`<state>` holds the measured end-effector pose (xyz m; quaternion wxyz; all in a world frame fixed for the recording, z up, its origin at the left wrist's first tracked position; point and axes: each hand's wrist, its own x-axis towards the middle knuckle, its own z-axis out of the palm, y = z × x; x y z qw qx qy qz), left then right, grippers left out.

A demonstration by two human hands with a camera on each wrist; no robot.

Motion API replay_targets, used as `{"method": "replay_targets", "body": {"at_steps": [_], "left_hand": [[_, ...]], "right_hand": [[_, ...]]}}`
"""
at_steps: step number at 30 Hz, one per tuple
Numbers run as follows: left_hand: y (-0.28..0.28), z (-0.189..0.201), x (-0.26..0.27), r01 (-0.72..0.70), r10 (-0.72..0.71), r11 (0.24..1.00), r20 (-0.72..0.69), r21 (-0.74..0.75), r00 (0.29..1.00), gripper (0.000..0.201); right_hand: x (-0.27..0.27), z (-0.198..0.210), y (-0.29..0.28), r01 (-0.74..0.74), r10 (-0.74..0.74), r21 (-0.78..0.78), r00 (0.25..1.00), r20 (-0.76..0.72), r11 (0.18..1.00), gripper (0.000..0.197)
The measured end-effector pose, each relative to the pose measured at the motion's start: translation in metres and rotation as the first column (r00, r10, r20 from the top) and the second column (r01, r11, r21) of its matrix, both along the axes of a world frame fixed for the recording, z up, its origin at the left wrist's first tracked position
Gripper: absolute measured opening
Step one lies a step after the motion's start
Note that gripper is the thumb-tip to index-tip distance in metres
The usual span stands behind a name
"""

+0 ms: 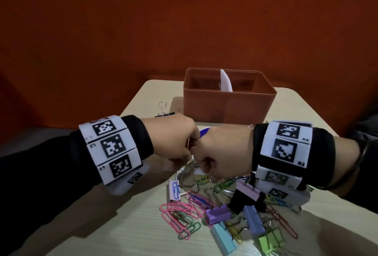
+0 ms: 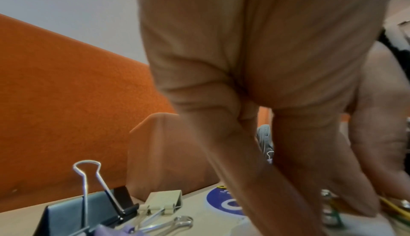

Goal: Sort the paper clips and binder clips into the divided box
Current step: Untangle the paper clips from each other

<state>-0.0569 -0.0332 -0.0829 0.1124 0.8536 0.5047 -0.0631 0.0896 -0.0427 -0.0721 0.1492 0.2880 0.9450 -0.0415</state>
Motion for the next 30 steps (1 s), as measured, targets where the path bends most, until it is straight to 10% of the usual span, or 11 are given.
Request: {"method": "replay_targets", "body": {"at_steps": [7, 15, 30], "left_hand": [[-0.007, -0.003, 0.0, 0.002, -0.008, 0.995, -0.07, -0.096, 0.997, 0.038], [-0.009, 0.002, 0.003, 0.043, -0.045, 0.996, -0.028, -0.073, 0.999, 0.024], [-0.011, 0.005, -0.008, 0.107, -0.115, 0.956, -0.014, -0.272, 0.993, 0.008]], "right_hand": [[-0.002, 0.004, -0.007, -0.051, 0.048, 0.072, 0.998, 0.047, 0.996, 0.011], [0.002, 0.001, -0.005, -0.021, 0.021, -0.02, 1.0, 0.007, 1.0, 0.012], [0.024, 0.011, 0.034, 0.236, -0.469, -0.566, 0.827, -0.31, 0.79, 0.024]]}}
